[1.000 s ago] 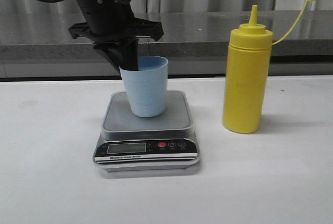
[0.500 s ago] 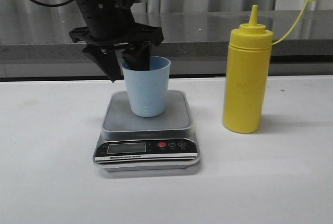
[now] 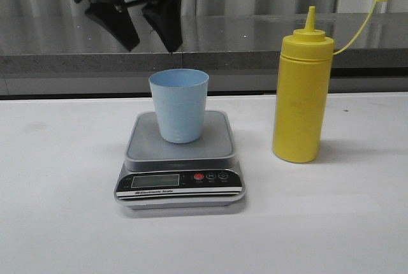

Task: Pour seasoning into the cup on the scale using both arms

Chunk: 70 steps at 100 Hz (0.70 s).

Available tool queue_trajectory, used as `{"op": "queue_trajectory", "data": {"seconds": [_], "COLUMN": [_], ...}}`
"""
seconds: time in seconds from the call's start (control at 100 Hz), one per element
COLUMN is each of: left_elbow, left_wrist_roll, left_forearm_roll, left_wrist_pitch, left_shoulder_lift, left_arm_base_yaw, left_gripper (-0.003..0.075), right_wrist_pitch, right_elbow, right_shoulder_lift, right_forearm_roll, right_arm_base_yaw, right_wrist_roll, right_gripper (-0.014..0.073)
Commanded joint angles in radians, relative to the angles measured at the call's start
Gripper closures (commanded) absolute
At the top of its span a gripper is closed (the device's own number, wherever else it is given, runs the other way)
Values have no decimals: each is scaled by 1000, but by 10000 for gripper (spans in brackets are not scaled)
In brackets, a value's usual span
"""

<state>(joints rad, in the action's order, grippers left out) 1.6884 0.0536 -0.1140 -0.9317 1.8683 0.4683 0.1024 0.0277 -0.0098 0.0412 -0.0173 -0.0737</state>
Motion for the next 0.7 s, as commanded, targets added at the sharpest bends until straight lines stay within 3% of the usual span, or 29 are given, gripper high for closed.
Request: {"op": "queue_trajectory", "data": {"seconds": [0.0, 0.3, 0.69], "left_elbow": [19, -161, -629], "left_wrist_roll": [-8, -16, -16], "left_forearm_roll": [-12, -12, -12], "left_wrist_pitch": [53, 184, 489], "left_shoulder_lift": [-95, -288, -712], "left_arm_base_yaw": [-21, -127, -273], "left_gripper": [218, 218, 218], "right_wrist_pitch": [-76, -76, -76], "right_elbow": [-21, -21, -21], "right_shoulder_lift": [-20, -20, -20], "right_forearm_roll": [6, 6, 6], "right_arm_base_yaw": [7, 7, 7], "right_wrist_roll": [4, 4, 4], "right_gripper": [662, 662, 662]}}
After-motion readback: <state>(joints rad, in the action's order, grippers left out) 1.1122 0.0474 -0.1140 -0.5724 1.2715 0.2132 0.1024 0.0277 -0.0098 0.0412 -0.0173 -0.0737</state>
